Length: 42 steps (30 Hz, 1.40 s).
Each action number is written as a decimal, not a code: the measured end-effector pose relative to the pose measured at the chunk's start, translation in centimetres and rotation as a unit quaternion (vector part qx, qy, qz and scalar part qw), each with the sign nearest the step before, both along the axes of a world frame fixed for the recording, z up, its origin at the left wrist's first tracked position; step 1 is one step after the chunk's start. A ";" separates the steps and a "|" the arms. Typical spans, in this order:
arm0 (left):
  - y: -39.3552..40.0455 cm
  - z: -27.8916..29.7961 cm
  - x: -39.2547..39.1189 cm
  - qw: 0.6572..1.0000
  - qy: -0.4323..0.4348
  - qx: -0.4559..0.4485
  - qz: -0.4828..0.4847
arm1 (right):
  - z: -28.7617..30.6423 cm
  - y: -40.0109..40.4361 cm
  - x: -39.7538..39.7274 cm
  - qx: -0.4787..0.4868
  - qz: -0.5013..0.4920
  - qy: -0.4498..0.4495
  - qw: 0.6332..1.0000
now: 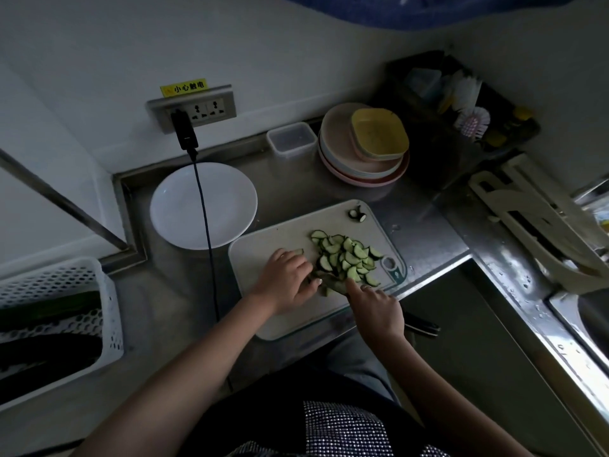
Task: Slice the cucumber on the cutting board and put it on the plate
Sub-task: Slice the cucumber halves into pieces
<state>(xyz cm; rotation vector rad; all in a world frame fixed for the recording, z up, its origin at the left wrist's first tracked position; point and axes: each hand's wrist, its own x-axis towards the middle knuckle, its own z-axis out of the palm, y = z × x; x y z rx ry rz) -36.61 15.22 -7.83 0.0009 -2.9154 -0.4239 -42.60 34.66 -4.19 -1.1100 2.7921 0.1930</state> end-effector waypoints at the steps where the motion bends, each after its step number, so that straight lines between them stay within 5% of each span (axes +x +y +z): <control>1: -0.2 -0.1 -0.2 1.000 -0.013 0.007 -0.002 | 0.0 0.1 0.0 0.005 0.005 -0.002 1.000; 12: -0.8 0.6 -2.3 0.972 -0.220 0.082 0.000 | -0.4 -0.5 0.7 -0.049 0.015 0.048 0.998; 18: -2.3 0.6 0.3 0.979 -0.024 0.165 0.119 | -1.0 -0.1 1.3 -0.123 -0.074 -0.044 0.989; 22: -3.1 -0.4 2.9 0.929 0.031 0.243 0.277 | -1.0 -2.0 2.3 -0.268 -0.208 -0.234 0.911; 24: -3.3 -1.0 4.1 0.943 0.010 0.201 0.264 | -0.9 -3.5 2.4 -0.295 -0.214 -0.271 0.891; 30: -2.8 -2.3 6.9 0.988 -0.104 0.000 0.112 | -2.5 -6.6 2.3 -0.205 -0.142 -0.314 0.916; 42: -3.2 -2.9 6.9 0.992 -0.091 0.022 0.081 | -1.4 -4.1 -0.8 -0.147 -0.174 -0.220 0.949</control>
